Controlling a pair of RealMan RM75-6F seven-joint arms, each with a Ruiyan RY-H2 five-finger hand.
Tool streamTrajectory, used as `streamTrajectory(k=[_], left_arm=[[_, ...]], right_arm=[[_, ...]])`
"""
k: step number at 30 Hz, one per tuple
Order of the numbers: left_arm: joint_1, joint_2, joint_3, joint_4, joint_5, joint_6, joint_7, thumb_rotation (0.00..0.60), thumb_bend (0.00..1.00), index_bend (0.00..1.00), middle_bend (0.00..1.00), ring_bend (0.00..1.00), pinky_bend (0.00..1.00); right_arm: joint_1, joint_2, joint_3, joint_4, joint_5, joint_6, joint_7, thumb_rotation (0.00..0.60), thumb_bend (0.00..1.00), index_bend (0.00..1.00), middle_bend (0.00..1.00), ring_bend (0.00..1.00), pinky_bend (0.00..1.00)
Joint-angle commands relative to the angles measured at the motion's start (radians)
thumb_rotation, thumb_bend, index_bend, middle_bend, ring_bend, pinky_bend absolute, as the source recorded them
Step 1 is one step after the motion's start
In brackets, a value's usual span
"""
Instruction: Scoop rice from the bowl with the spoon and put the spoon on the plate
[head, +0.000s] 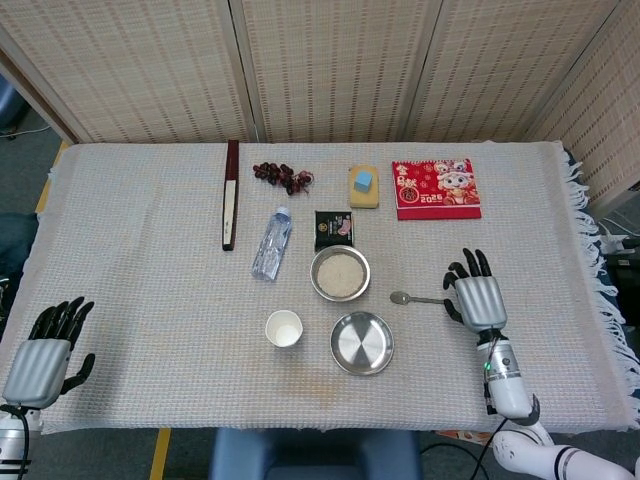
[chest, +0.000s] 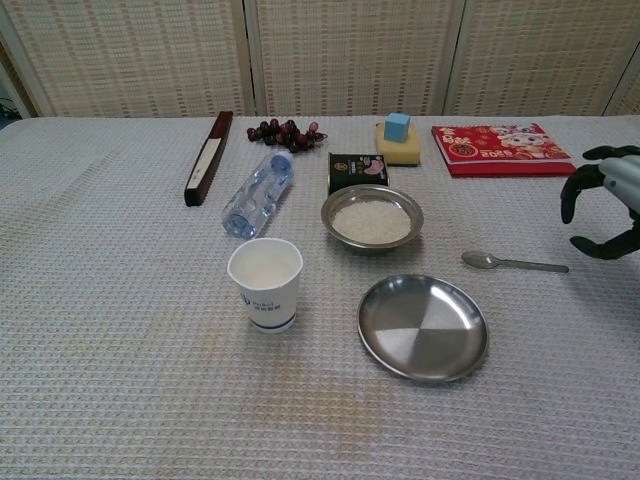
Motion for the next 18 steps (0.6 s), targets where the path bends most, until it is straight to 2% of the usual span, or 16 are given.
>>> streamTrajectory(k=[1,8,18], left_arm=[[0.0,0.0,0.002,0.0,0.002,0.001,0.003,0.6,0.41,0.0,0.0,0.0,0.08],[0.002,0.003,0.005,-0.004,0.005,0.004,0.005,0.6,0.41,0.0,0.0,0.0,0.08],[0.002,0.008,0.009,-0.012,0.005,0.0,0.008,0.6,0.41,0.0,0.0,0.0,0.08]], right_arm=[[0.018,-0.022,-0.006,0.027,0.008,-0.023,-0.007,0.6,0.27,0.48,0.29,0.0,0.0],[0.056,-0.066,-0.017,0.076,0.021,-0.071,-0.026,0.6,0.3,0.46,0.29,0.0,0.0],[0.08,-0.12,-0.019,0.13,0.045,-0.082,-0.067,0.6,0.32,0.47,0.29,0.0,0.0]])
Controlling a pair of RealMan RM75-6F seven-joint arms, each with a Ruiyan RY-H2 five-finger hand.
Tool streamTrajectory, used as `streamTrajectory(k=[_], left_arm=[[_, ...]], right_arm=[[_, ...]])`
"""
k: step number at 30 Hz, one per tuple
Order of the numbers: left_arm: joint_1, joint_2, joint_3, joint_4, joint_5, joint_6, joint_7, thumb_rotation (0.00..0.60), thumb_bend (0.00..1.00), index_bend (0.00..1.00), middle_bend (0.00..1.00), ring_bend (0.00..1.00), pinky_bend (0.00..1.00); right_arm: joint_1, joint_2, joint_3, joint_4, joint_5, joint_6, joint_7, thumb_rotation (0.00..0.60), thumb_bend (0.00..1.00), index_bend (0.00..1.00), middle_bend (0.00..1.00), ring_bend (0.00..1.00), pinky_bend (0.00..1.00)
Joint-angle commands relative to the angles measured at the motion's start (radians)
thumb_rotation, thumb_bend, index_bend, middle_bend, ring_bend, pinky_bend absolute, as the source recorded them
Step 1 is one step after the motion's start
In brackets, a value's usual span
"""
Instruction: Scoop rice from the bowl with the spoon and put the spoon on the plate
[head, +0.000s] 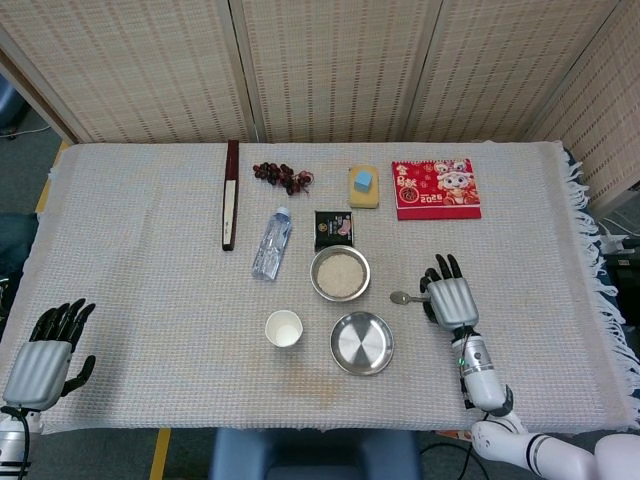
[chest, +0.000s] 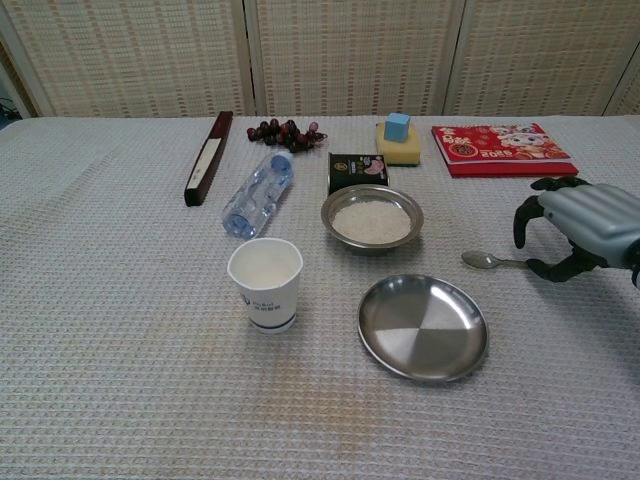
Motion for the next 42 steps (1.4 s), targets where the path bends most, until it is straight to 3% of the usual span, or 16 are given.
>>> streamTrajectory(k=[1,42], left_arm=[[-0.001,0.001,-0.001,-0.001,-0.001,-0.002,-0.001,0.6,0.41,0.0,0.0,0.0,0.08],[-0.006,0.012,0.008,-0.011,-0.009,-0.022,0.008,0.6,0.42,0.0,0.0,0.0,0.09]], right_arm=[[0.006,-0.009,0.0,0.011,0.009,-0.006,-0.011,0.6,0.32,0.47,0.29,0.0,0.0],[0.022,-0.055,-0.02,0.061,0.023,0.001,-0.028,0.6,0.33,0.52,0.31,0.0,0.0]])
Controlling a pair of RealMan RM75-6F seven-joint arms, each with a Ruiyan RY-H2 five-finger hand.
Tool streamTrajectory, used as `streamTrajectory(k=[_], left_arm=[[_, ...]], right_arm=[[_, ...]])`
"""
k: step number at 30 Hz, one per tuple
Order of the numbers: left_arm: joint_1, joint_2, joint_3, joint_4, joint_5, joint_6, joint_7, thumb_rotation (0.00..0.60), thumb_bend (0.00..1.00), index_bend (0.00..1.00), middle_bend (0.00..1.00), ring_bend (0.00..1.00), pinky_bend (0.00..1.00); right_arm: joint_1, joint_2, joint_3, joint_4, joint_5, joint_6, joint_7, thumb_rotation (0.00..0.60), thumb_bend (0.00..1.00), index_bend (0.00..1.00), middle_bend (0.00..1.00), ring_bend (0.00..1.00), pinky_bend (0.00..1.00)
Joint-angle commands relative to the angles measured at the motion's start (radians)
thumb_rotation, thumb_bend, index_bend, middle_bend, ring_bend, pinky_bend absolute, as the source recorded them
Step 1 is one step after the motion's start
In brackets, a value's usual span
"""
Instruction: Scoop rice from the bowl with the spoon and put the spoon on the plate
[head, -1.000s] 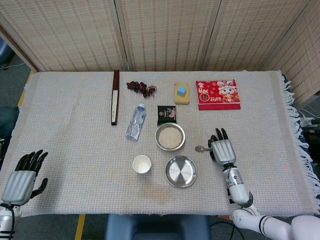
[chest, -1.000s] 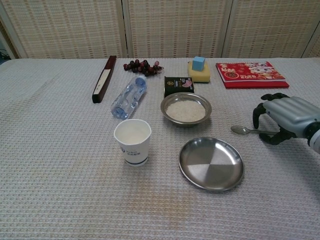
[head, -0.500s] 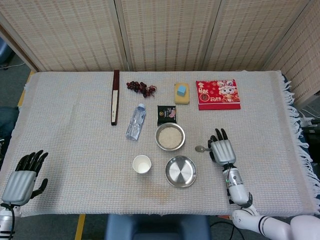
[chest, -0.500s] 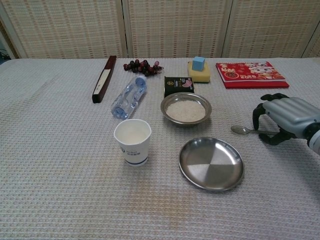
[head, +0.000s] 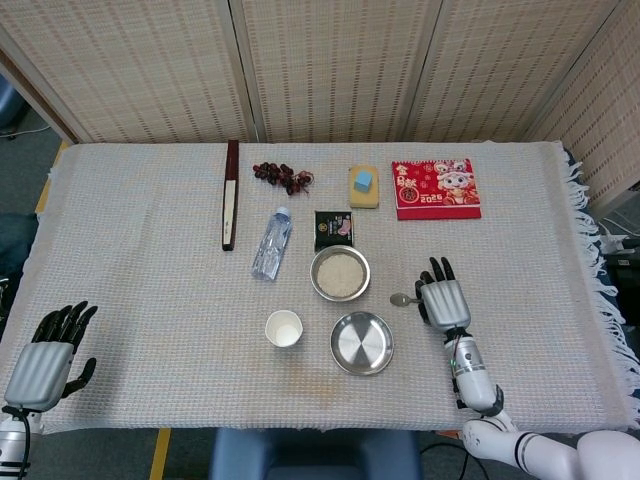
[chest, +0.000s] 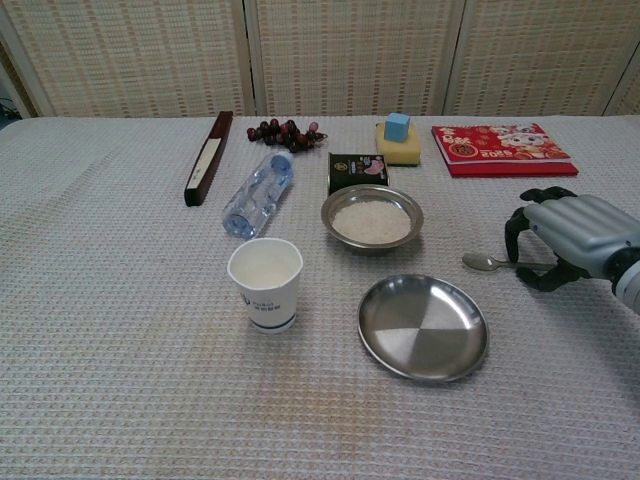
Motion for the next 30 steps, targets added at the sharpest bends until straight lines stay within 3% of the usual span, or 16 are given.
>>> streamTrajectory(k=[1,15,30], left_arm=[[0.0,0.001,0.0,-0.001,-0.002,-0.001,0.001,0.6,0.42,0.0,0.0,0.0,0.09],[-0.001,0.002,0.001,-0.003,-0.004,-0.004,0.002,0.6,0.42,0.0,0.0,0.0,0.09],[0.001,0.005,0.004,-0.006,0.003,0.001,-0.001,0.6,0.42,0.0,0.0,0.0,0.09]], right_arm=[[0.0,-0.003,-0.001,0.004,0.0,0.001,-0.002,0.6,0.33,0.52,0.31,0.0,0.0],[-0.002,-0.006,-0.002,0.007,-0.005,0.012,0.0,0.6,0.34,0.58,0.38,0.05,0.0],[-0.008,-0.022,-0.01,0.026,-0.049,0.068,-0.004,0.6,0.36,0.75,0.51,0.15,0.07]])
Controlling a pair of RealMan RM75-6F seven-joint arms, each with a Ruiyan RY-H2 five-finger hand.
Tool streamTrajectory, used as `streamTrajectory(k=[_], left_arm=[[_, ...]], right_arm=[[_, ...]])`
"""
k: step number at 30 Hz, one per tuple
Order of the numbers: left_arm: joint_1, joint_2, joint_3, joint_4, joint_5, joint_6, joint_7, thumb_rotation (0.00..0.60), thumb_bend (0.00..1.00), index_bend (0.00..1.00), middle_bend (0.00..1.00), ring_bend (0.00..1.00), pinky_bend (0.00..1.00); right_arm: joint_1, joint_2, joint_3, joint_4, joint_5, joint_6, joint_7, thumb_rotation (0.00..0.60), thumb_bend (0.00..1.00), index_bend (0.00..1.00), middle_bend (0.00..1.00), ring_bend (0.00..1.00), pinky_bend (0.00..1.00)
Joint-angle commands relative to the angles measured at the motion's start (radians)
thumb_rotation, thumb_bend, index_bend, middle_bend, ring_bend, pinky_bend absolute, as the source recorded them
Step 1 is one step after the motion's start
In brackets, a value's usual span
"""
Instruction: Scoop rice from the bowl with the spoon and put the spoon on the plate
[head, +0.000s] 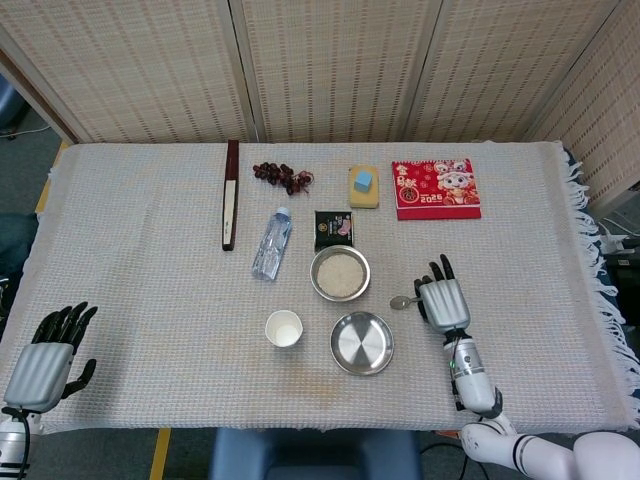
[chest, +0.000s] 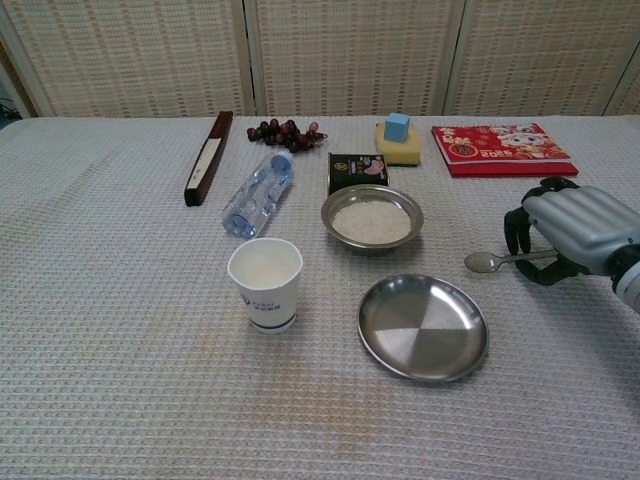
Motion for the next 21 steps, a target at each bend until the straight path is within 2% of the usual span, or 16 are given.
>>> streamTrajectory(k=[1,8,15,21], left_arm=[[0.0,0.0,0.0,0.0,0.0,-0.001,0.0,0.6,0.42,0.0,0.0,0.0,0.09],[0.0,0.001,0.001,0.0,0.001,-0.002,-0.001,0.6,0.42,0.0,0.0,0.0,0.09],[0.0,0.0,0.001,0.0,0.0,0.0,0.0,0.6,0.42,0.0,0.0,0.0,0.09],[0.0,0.001,0.001,0.0,0.0,0.0,-0.002,0.6,0.42,0.0,0.0,0.0,0.09]], right_arm=[[-0.001,-0.003,0.001,0.003,-0.001,0.003,-0.002,0.6,0.36,0.76,0.52,0.15,0.08],[-0.001,-0.009,0.003,0.014,-0.001,0.002,-0.003,0.6,0.36,0.81,0.55,0.19,0.11],[-0.002,-0.006,0.005,0.018,-0.004,0.003,-0.002,0.6,0.36,0.82,0.57,0.2,0.11],[0.0,0.031,0.017,-0.029,-0.02,0.031,-0.016,0.6,0.36,0.82,0.57,0.2,0.11]])
